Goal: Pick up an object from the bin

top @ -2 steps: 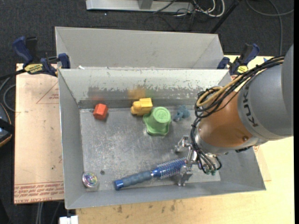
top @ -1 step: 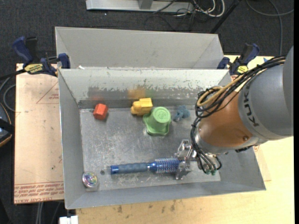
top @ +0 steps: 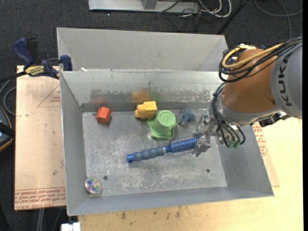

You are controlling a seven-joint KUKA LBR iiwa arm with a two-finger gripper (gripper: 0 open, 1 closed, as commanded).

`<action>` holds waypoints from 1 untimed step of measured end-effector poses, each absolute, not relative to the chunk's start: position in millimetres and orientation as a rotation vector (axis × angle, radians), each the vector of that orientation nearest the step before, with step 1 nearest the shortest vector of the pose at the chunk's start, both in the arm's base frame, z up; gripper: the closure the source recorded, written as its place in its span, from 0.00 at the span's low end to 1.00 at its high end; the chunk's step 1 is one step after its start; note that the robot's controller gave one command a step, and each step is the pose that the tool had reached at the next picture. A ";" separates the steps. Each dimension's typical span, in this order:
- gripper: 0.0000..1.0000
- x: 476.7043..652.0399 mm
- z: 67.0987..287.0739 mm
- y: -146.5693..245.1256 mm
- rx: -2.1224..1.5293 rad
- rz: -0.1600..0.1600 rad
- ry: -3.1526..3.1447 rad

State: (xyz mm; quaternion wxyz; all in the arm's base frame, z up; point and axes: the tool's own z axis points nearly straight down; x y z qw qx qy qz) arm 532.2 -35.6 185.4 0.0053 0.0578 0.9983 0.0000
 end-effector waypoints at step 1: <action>1.00 524.8 269.8 -54.5 0.148 -0.002 3.128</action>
Offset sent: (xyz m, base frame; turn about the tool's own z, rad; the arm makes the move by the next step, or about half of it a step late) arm -0.0092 -0.0182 0.0808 -0.0235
